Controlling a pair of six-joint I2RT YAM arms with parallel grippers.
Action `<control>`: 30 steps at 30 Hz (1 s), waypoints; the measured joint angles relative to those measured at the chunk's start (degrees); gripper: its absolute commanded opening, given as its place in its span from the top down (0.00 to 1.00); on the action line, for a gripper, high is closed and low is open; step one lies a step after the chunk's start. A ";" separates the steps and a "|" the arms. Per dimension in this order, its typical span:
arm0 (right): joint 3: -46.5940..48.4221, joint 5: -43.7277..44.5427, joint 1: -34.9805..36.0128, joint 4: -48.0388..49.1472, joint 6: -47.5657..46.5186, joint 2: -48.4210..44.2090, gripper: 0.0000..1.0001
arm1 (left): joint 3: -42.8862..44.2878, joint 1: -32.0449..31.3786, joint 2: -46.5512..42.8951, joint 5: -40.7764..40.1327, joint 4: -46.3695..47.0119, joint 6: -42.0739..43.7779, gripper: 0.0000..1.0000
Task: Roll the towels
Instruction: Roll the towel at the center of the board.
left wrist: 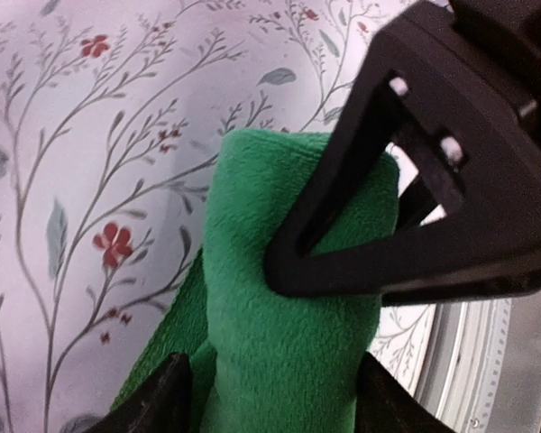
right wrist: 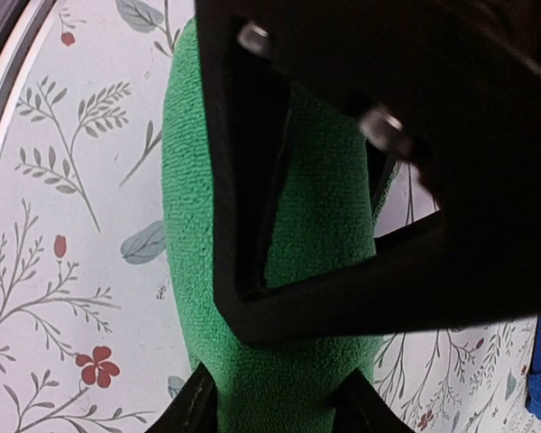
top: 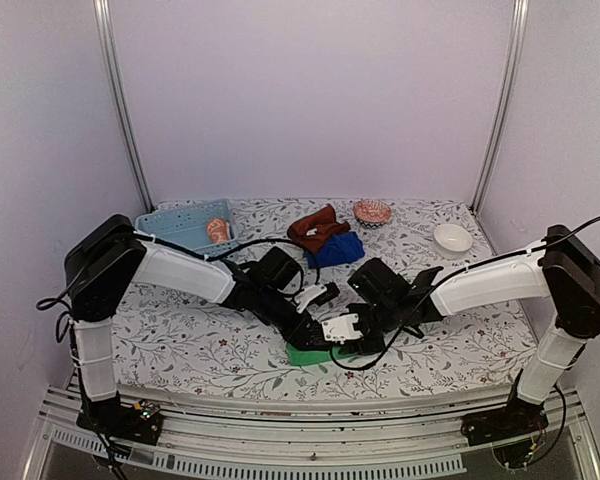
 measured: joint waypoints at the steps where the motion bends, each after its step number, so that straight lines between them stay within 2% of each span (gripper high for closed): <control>1: 0.66 -0.83 -0.13 -0.15 0.09 0.52 0.75 | -1.75 0.02 -1.53 -1.49 0.72 -0.22 0.37; 7: 5.03 -7.02 -1.07 -2.91 1.53 3.48 0.80 | -13.55 0.00 -13.33 -11.67 4.63 -3.61 0.37; 10: 8.15 -11.02 -2.08 -6.58 2.56 5.29 0.80 | -19.61 -0.15 -20.26 -17.81 5.86 -5.62 0.37; 12: 10.34 -13.73 -2.89 -9.57 3.34 6.62 0.85 | -22.75 -0.76 -24.24 -21.84 6.14 -6.60 0.37; 14: 12.55 -16.72 -3.82 -12.85 3.82 8.07 0.85 | -26.16 -1.97 -29.03 -27.02 5.97 -7.52 0.38; 17: 15.34 -20.35 -4.92 -17.33 4.83 10.01 0.86 | -29.33 -6.16 -34.23 -34.67 5.99 -8.15 0.39; 22: 20.74 -26.14 -6.73 -24.90 6.10 14.53 0.86 | -33.68 -16.83 -39.04 -46.23 7.67 -6.16 0.44; 27: 24.52 -31.08 -8.39 -30.08 6.75 18.25 0.86 | -34.45 -26.23 -38.05 -56.76 9.11 0.11 0.46; 30: 25.88 -33.59 -9.05 -32.79 7.21 19.87 0.87 | -32.09 -29.51 -34.27 -60.87 9.60 4.33 0.48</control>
